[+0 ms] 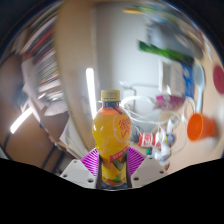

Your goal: Pour water

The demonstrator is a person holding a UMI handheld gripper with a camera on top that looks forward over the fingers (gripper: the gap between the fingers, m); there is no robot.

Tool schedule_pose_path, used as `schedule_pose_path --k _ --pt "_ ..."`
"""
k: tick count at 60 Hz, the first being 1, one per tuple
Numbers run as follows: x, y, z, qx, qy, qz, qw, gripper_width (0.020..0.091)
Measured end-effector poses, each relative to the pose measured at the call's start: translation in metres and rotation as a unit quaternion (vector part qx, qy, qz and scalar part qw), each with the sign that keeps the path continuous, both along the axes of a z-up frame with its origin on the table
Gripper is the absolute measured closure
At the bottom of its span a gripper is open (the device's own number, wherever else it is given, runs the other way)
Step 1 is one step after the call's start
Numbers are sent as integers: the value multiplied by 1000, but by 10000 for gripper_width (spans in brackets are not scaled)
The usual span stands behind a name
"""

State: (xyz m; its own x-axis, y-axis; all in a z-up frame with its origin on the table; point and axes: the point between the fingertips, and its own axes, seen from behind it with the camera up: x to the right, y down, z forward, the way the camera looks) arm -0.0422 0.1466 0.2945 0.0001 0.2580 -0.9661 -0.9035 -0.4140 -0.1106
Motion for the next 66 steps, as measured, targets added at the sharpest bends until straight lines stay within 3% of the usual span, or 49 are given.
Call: schedule_pose_path --k 3,9,13,17,30,36,45,57,66 --pt "32 -9 19 56 -99 -43 993 759" --pt "99 -14 54 114 -312 -168 928 758" --pt "156 -12 38 140 -436 -229 859 759" --pt "187 -9 23 114 -524 -260 803 760" --pt "248 27 -139 30 -633 -213 743 760" --pt "249 38 -186 16 -642 -190 743 759" --pt "242 46 -219 16 -654 -168 737 756" --pt "238 44 -219 37 -666 -173 725 734" --pt "239 44 -220 32 -662 -171 729 619"
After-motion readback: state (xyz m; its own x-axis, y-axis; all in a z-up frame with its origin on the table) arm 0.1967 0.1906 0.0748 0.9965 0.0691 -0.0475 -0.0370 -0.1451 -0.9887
